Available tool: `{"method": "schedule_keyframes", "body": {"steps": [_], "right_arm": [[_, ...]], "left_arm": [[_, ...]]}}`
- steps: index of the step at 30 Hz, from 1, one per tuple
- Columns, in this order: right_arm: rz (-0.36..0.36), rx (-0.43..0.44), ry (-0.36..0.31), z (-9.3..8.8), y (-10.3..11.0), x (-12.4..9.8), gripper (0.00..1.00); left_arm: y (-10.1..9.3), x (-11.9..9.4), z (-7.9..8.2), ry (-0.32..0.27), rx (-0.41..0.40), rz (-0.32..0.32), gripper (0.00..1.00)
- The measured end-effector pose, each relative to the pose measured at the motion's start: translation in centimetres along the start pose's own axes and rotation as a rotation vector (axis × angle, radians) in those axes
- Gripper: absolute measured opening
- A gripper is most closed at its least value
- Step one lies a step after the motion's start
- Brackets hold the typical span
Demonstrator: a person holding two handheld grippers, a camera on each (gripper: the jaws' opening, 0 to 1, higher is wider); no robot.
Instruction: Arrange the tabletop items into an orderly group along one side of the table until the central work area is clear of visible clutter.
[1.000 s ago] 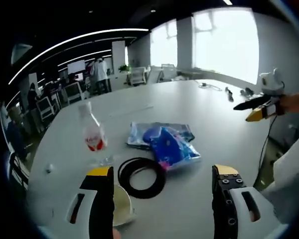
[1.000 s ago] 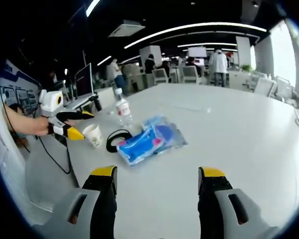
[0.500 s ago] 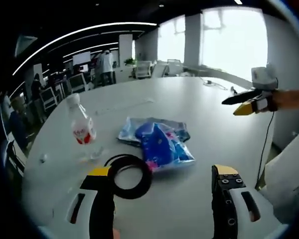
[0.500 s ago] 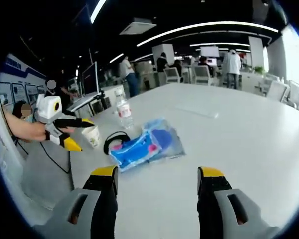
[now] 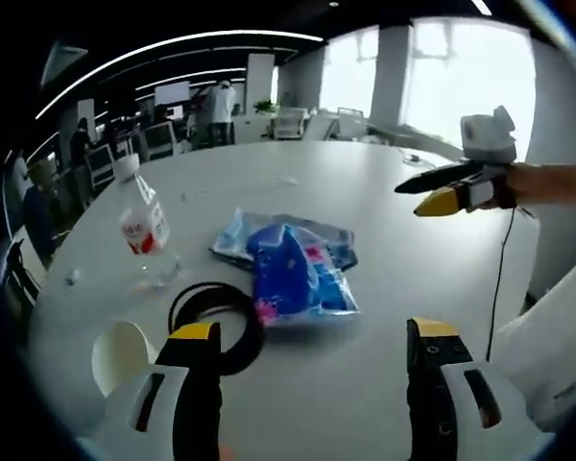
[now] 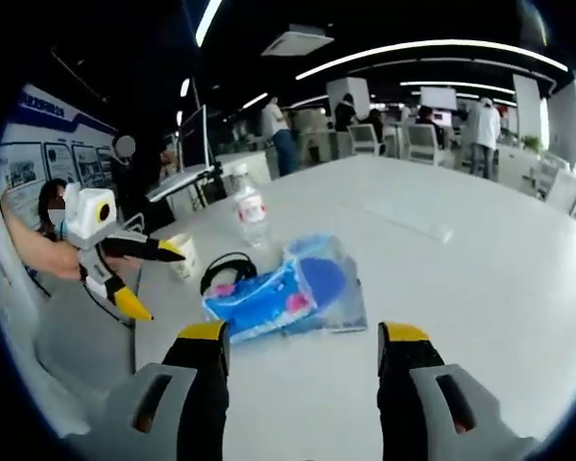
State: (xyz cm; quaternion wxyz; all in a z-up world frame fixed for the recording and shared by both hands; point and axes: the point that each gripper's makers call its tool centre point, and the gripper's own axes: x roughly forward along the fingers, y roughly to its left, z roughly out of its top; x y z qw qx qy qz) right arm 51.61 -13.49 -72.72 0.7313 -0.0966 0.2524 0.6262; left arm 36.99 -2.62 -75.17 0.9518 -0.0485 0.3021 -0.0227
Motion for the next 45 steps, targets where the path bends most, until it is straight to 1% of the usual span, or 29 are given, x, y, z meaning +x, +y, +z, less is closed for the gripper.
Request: {"method": "schedule_keyframes", "body": {"steps": [3, 6, 8, 14, 18, 23, 25, 27, 28, 30, 33, 37, 40, 43, 45], "right_arm": [[0.024, -0.025, 0.008, 0.4, -0.2, 1.0, 0.59], [0.050, -0.049, 0.023, 0.7, -0.5, 2.0, 0.59], [0.065, -0.070, 0.032, 0.7, -0.7, 2.7, 0.59], [0.107, -0.097, 0.053, 0.9, -0.8, 4.2, 0.58], [0.143, -0.124, 0.055, 1.3, -0.8, 5.4, 0.57], [0.193, -0.179, 0.083, 1.2, -0.6, 7.3, 0.55], [0.202, -0.189, 0.086, 1.2, -0.6, 7.8, 0.55], [0.209, -0.194, 0.090, 1.2, -0.7, 8.5, 0.54], [0.214, -0.199, 0.094, 1.1, -0.7, 8.9, 0.54], [0.227, -0.215, 0.105, 0.9, -0.6, 9.5, 0.52], [0.243, -0.230, 0.116, 0.7, -0.5, 10.3, 0.50], [0.263, -0.227, 0.115, 0.7, -0.3, 11.2, 0.46], [0.272, -0.222, 0.131, 0.3, -0.2, 11.8, 0.43], [0.282, -0.208, 0.133, 0.1, 0.0, 12.4, 0.41], [0.289, -0.194, 0.140, -0.2, 0.1, 12.7, 0.38]], "left_arm": [[0.1, 0.3, -0.4, 0.012, -0.015, 0.015, 0.75], [0.0, 0.7, -0.7, 0.016, -0.053, 0.029, 0.74], [-0.2, 1.1, -0.8, 0.021, -0.077, 0.037, 0.74], [-0.7, 2.0, -0.9, 0.021, -0.114, 0.052, 0.73], [-0.9, 2.6, -1.2, 0.024, -0.167, 0.072, 0.73], [-1.4, 3.3, -1.5, 0.035, -0.217, 0.095, 0.71], [-1.5, 3.5, -1.7, 0.040, -0.233, 0.104, 0.70], [-1.4, 3.7, -2.2, 0.054, -0.274, 0.123, 0.69], [-1.4, 3.9, -2.3, 0.051, -0.295, 0.128, 0.68], [-1.3, 4.1, -2.5, 0.059, -0.322, 0.138, 0.67], [-1.3, 4.6, -2.4, 0.064, -0.346, 0.148, 0.62], [-1.0, 5.3, -2.4, 0.074, -0.392, 0.166, 0.58], [-1.0, 5.7, -2.4, 0.074, -0.431, 0.166, 0.57], [-0.8, 6.0, -2.4, 0.081, -0.438, 0.176, 0.54], [-0.7, 6.2, -2.6, 0.089, -0.451, 0.179, 0.51]]}}
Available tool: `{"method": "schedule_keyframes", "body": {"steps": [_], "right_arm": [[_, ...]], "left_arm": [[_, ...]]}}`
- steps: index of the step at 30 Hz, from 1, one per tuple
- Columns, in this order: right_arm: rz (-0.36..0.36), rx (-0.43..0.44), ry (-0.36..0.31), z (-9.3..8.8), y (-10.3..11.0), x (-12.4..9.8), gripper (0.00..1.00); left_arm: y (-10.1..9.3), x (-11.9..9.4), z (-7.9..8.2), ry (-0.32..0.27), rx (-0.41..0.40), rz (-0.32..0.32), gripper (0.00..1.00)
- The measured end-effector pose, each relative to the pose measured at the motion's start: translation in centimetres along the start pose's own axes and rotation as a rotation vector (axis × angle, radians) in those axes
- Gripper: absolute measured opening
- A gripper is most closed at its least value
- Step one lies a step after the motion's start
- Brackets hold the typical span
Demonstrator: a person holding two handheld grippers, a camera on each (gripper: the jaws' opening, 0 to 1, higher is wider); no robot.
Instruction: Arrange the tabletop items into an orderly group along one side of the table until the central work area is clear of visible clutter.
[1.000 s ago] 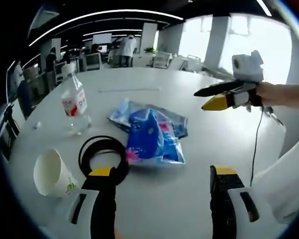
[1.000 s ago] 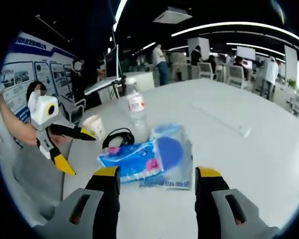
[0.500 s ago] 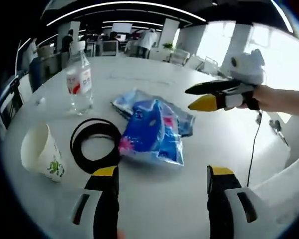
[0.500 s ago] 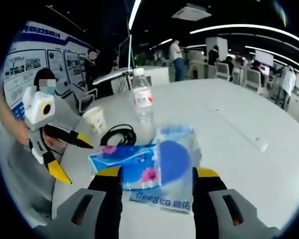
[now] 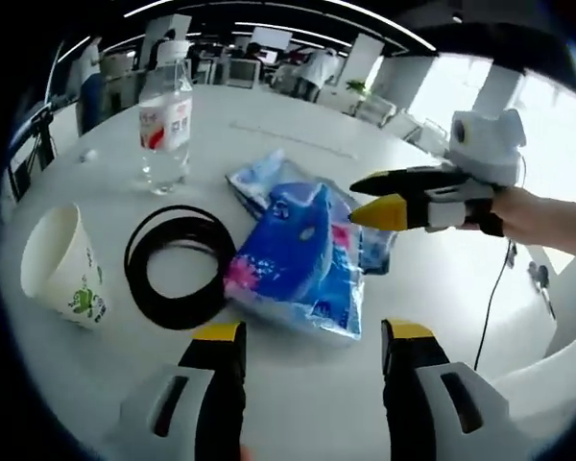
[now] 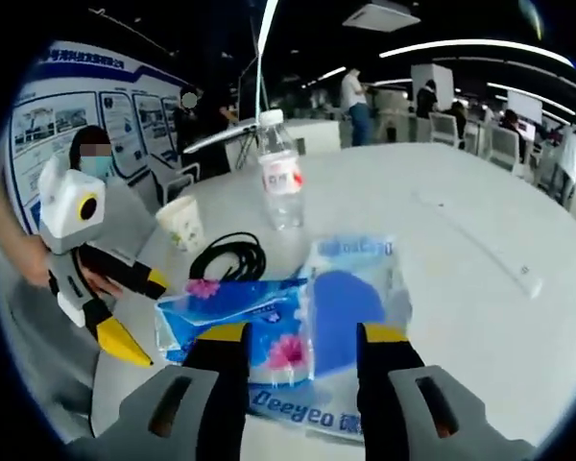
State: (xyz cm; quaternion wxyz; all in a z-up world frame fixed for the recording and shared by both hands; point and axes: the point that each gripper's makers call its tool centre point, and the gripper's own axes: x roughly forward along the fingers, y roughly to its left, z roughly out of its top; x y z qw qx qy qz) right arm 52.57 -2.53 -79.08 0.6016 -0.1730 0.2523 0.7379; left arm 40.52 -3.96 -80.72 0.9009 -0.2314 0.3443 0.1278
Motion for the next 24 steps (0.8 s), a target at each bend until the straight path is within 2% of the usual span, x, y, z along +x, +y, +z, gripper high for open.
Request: {"method": "schedule_keyframes", "body": {"steps": [6, 9, 13, 16, 19, 24], "right_arm": [[0.022, 0.039, 0.015, -0.5, 0.1, 0.7, 0.25], [0.024, 0.052, 0.018, -0.7, 0.2, 0.7, 0.17], [0.033, 0.070, 0.027, -1.0, 0.4, 0.7, 0.08], [0.039, 0.068, 0.039, -1.4, 0.5, 0.7, 0.02], [0.049, 0.080, 0.042, -1.6, 0.8, 0.7, 0.00], [0.050, 0.107, 0.031, -1.7, 1.2, 0.3, 0.00]], "left_arm": [[0.4, 0.4, -0.5, 0.025, -0.058, 0.002, 0.46], [0.6, 0.4, -0.7, 0.036, -0.072, 0.004, 0.34], [0.8, 0.6, -1.1, 0.059, -0.087, 0.002, 0.29], [1.0, 0.6, -1.2, 0.061, -0.097, 0.007, 0.18], [1.0, 0.5, -1.0, 0.059, -0.111, -0.001, 0.11], [1.4, 0.2, -1.1, 0.068, -0.094, 0.012, 0.07]]}}
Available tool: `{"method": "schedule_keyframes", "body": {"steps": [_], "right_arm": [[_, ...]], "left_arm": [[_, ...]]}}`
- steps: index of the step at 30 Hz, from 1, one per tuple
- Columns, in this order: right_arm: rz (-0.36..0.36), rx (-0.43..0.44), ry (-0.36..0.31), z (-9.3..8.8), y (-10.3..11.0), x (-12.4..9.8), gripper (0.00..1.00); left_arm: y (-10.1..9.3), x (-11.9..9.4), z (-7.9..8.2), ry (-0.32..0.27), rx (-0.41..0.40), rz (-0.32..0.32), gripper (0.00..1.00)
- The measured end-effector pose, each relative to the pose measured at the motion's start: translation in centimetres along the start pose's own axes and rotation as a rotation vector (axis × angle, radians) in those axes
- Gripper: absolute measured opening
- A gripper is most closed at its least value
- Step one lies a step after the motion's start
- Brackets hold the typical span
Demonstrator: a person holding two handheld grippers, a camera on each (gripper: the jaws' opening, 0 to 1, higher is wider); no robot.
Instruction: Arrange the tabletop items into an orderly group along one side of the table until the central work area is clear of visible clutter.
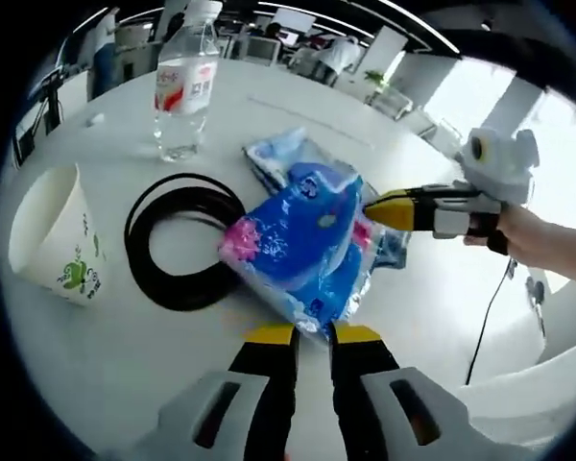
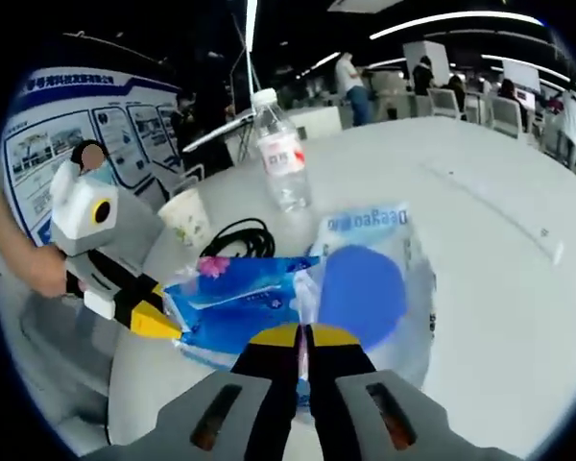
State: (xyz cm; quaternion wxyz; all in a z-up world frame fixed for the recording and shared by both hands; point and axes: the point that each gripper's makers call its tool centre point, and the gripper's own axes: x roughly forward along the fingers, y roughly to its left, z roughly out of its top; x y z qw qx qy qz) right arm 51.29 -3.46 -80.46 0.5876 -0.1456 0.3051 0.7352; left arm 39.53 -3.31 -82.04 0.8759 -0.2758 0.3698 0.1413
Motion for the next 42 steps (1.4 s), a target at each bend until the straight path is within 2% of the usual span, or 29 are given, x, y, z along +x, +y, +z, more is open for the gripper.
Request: {"method": "schedule_keyframes", "body": {"steps": [8, 14, 18, 28, 33, 38, 42], "right_arm": [[-0.010, 0.017, -0.030, 0.0, 0.9, -1.3, 0.00], [-0.042, 0.034, -0.058, 0.1, 1.2, -2.8, 0.00], [-0.074, 0.056, -0.086, 0.1, 1.3, -4.0, 0.00], [-0.148, 0.085, -0.120, -0.5, 1.5, -6.9, 0.00], [-0.202, 0.130, -0.151, -1.3, 1.4, -9.0, 0.00], [-0.240, 0.161, -0.163, -2.5, 1.4, -10.8, 0.00], [-0.276, 0.179, -0.179, -3.1, 1.0, -12.3, 0.00]], "left_arm": [[0.5, -0.6, 0.4, -0.004, 0.004, 0.006, 0.04], [0.0, -0.9, 0.9, -0.010, 0.030, -0.009, 0.02], [-0.9, -1.2, 1.4, -0.008, 0.094, -0.028, 0.01], [-2.8, -1.3, 2.0, 0.002, 0.151, -0.087, 0.00], [-4.3, -1.0, 2.1, 0.020, 0.205, -0.123, 0.00], [-5.7, -0.7, 2.0, 0.034, 0.224, -0.155, 0.00], [-7.4, -0.3, 1.9, 0.045, 0.288, -0.185, 0.00]]}}
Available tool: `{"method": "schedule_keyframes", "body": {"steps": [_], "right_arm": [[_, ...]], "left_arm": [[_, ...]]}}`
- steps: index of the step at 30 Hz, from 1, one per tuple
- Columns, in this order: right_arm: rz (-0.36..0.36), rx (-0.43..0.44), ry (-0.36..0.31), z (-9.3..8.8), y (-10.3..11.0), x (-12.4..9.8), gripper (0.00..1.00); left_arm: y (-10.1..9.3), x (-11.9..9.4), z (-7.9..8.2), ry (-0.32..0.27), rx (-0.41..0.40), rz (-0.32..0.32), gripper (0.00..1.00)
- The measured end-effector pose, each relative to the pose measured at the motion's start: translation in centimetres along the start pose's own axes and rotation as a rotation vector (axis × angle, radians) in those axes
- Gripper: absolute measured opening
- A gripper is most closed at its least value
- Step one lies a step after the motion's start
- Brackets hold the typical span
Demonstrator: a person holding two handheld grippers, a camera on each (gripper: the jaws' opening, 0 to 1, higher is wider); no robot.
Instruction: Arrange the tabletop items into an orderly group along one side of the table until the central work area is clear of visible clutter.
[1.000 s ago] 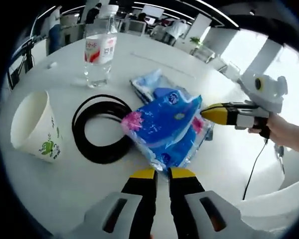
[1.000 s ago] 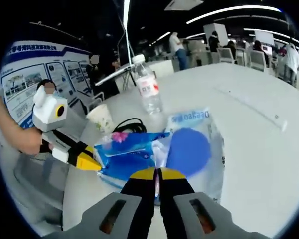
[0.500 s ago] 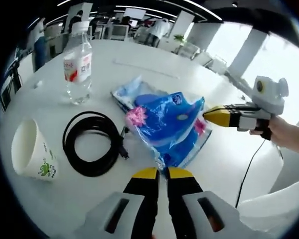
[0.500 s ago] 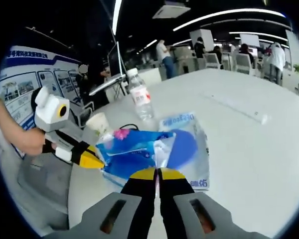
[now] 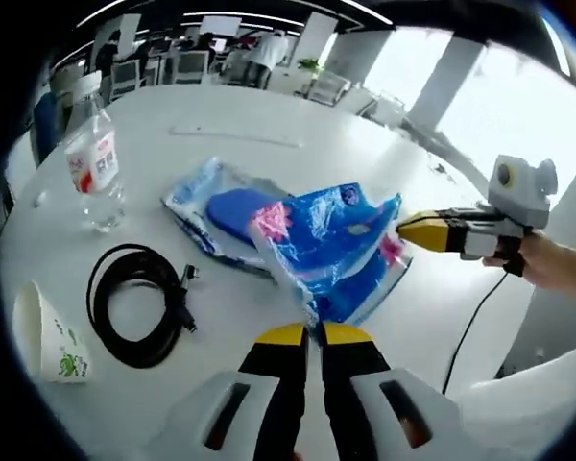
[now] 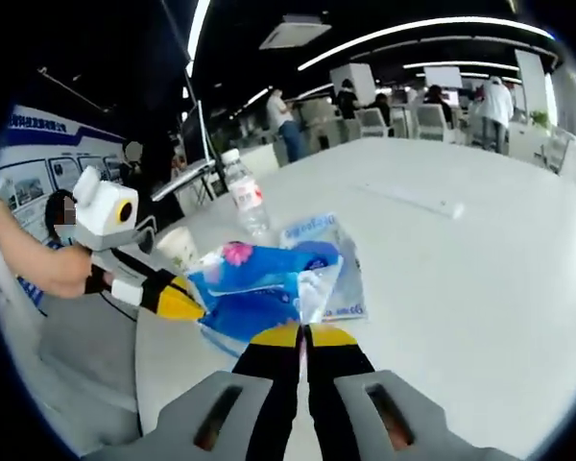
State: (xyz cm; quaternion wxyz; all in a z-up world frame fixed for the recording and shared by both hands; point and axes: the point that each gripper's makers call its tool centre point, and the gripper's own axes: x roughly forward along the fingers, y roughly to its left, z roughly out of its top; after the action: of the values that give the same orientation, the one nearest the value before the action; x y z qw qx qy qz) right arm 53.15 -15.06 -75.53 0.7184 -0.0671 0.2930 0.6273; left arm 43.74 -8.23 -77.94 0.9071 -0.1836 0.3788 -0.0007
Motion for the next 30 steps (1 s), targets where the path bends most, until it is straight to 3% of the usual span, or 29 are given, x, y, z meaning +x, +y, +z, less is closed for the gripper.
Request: {"method": "schedule_keyframes", "body": {"steps": [18, 30], "right_arm": [[-0.143, 0.085, -0.036, -2.5, -4.2, -6.1, 0.00], [-0.209, 0.126, -0.066, -2.7, -6.6, -8.5, 0.00]], "left_arm": [[-5.9, 3.8, 0.9, 0.046, 0.144, -0.113, 0.00], [-8.0, 6.0, 2.7, 0.061, 0.214, -0.156, 0.00]]}}
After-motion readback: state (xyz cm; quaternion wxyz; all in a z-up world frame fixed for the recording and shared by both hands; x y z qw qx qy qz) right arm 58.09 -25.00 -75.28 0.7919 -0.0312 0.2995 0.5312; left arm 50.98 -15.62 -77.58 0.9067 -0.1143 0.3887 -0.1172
